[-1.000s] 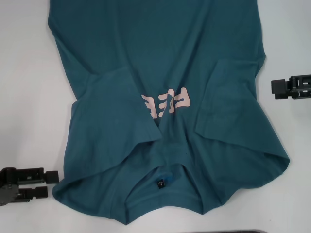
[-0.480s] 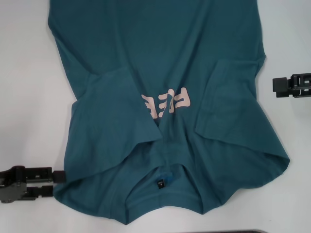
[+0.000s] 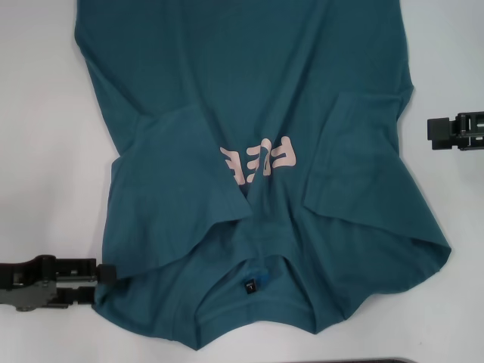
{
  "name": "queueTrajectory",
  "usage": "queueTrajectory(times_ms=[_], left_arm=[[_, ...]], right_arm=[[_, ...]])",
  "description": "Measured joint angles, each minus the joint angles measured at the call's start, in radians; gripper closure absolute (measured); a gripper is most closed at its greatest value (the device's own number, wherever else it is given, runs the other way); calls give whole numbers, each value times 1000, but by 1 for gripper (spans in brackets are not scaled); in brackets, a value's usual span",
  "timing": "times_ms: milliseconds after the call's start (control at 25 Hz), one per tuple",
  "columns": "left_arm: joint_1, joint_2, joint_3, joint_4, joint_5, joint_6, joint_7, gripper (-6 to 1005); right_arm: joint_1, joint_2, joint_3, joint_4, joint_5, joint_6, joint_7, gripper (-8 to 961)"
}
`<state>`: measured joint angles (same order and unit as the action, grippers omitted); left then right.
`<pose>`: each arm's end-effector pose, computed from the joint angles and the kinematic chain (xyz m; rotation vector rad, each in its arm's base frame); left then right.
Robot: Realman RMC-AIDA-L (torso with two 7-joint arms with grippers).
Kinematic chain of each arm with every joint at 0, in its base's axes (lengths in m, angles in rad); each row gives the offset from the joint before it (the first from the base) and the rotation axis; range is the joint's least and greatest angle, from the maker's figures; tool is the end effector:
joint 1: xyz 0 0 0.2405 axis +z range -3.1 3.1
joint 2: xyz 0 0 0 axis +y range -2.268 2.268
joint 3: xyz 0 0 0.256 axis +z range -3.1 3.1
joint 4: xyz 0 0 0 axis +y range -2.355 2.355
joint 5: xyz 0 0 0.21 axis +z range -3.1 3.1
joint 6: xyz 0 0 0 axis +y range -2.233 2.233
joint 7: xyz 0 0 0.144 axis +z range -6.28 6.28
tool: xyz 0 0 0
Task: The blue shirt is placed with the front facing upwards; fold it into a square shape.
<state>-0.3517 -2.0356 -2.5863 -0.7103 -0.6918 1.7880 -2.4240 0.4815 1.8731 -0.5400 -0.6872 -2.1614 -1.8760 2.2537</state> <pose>-0.3479 0.2283 0.0173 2.0468 2.2850 0.2946 0.3054 0.2970 0.0937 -2.4520 1.8491 0.6578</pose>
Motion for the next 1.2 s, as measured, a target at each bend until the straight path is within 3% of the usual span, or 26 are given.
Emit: queueTrajectory(times_ms=[920,1200], left_arm=[[-29,-12,11,-27,0,23,-30,239],[1,21,3,-41,-1,59,-30,238]], right_arm=[[0,-3,15,0,0,-2,3,188],[0,-3,18,0,0,-2,1,188]])
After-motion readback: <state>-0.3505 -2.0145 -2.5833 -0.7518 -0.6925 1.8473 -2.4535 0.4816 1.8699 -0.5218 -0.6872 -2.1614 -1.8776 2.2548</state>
